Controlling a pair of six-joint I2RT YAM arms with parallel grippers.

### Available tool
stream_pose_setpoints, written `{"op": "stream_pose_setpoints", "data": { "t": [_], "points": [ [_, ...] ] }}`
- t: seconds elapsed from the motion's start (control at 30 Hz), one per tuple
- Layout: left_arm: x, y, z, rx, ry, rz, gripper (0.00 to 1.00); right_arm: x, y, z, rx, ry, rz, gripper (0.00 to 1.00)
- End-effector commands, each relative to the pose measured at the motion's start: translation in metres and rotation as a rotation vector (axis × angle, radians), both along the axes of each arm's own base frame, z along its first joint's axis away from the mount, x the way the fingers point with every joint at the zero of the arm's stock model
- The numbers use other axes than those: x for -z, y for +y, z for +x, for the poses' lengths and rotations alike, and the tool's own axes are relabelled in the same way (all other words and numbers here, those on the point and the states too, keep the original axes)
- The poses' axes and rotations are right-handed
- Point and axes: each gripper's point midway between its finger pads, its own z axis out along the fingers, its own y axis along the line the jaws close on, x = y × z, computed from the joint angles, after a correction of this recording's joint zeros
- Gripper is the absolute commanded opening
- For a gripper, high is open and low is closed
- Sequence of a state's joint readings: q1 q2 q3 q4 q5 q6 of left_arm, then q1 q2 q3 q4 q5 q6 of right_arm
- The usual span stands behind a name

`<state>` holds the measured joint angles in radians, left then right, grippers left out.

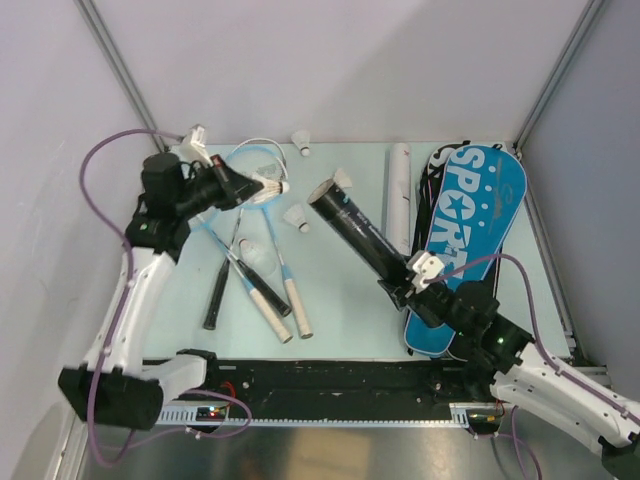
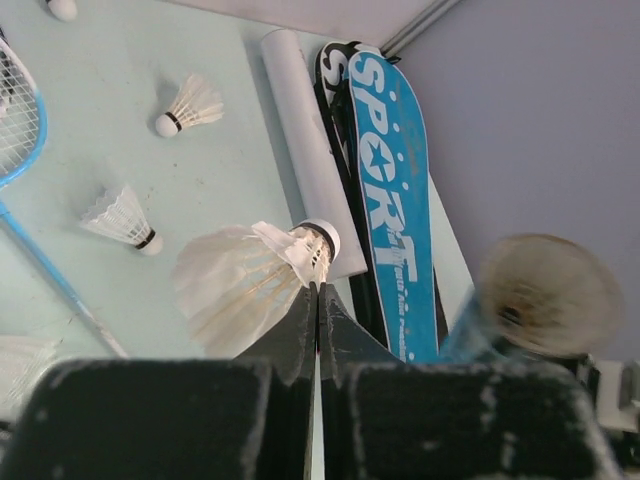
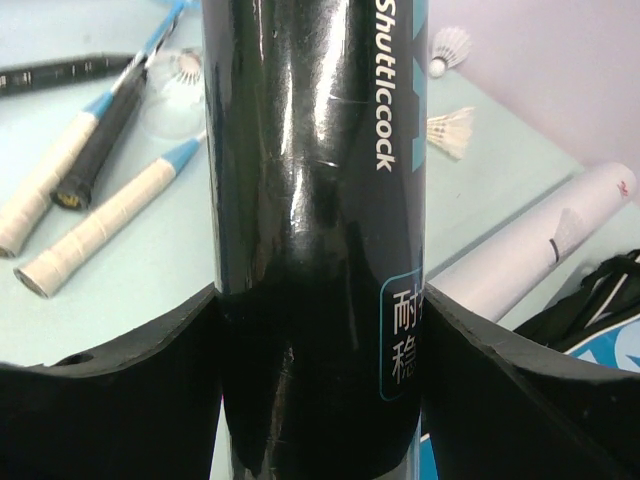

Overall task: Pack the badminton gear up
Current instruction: Place the shuttlecock at the shuttle tube.

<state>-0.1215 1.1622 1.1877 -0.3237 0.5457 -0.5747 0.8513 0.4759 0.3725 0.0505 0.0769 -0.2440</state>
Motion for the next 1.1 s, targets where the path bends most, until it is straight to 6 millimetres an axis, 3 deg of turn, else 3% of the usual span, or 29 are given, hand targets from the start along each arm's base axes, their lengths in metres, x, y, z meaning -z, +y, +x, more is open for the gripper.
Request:
{"op": "stream_pose_setpoints", "data": {
  "t": [0.0,0.13,0.33,0.7,1.07],
  "points": [
    [-0.032,0.010,-0.060,0.071,-0.098,0.084,0.00,-0.022,0.025,-0.003,-0.132,-0.151,-0.040,0.34],
    [-0.039,0.009,-0.103,0.126,-0.125,0.093,0.00,-0.016,0.045,-0.011,-0.266,-0.241,-0.158,0.34],
    [-0.048,0.014,-0.145,0.140,-0.153,0.121,0.00,-0.021,0.050,0.005,-0.233,-0.366,-0.240,0.33],
    [-0.042,0.023,-0.171,0.132,-0.169,0.191,0.00,-0.036,0.045,0.008,-0.218,-0.498,-0.240,0.33],
    [-0.045,0.010,-0.182,0.219,-0.154,0.138,0.00,-0.039,0.044,0.001,-0.235,-0.535,-0.247,0.32]
  ]
}}
